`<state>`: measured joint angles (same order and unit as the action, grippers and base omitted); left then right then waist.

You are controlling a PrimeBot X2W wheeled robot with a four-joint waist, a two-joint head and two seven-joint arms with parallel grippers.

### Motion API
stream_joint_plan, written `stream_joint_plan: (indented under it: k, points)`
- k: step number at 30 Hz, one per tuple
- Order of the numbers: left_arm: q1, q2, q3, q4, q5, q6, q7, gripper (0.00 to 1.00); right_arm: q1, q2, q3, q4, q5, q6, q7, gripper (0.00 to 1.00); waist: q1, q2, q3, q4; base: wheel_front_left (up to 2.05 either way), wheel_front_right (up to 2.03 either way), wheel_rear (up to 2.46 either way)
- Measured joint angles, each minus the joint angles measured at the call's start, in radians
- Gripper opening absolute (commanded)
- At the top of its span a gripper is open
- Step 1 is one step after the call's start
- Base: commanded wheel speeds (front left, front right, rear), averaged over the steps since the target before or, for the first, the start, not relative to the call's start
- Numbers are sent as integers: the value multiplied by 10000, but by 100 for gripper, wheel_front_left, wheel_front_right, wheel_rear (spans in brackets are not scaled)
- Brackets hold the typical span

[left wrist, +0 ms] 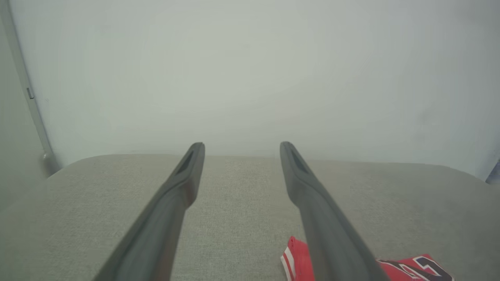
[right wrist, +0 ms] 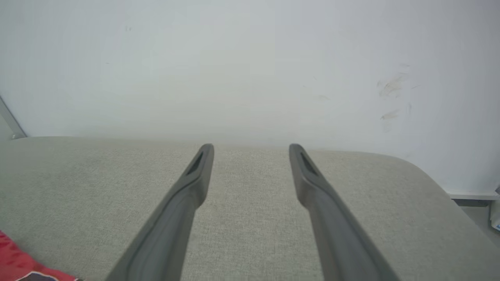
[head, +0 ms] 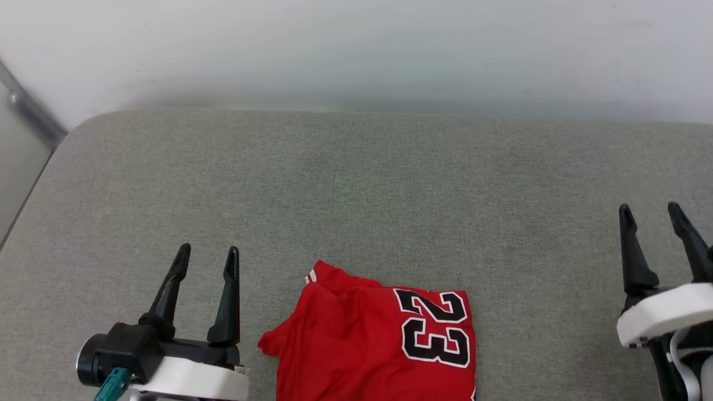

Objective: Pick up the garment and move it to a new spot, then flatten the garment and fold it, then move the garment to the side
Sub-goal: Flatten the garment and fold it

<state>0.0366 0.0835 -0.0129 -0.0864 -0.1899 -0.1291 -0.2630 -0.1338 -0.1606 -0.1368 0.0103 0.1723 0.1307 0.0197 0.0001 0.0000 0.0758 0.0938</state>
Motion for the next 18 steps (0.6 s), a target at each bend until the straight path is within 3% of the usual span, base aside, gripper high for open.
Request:
stream_joint_plan:
  k: [7, 18]
  points:
    - [20, 25, -155, 155, 17, 0, 0, 100, 1323, 744, -280, -938, -681, 2, -788, 100, -1, 0, 49, -115, 0, 0, 0]
    - [238, 96, -366, 353, 4, 0, 0, 100, 2086, 1014, 552, -1127, -752, 2, -1072, 100, -1, 0, -75, -106, 0, 0, 0]
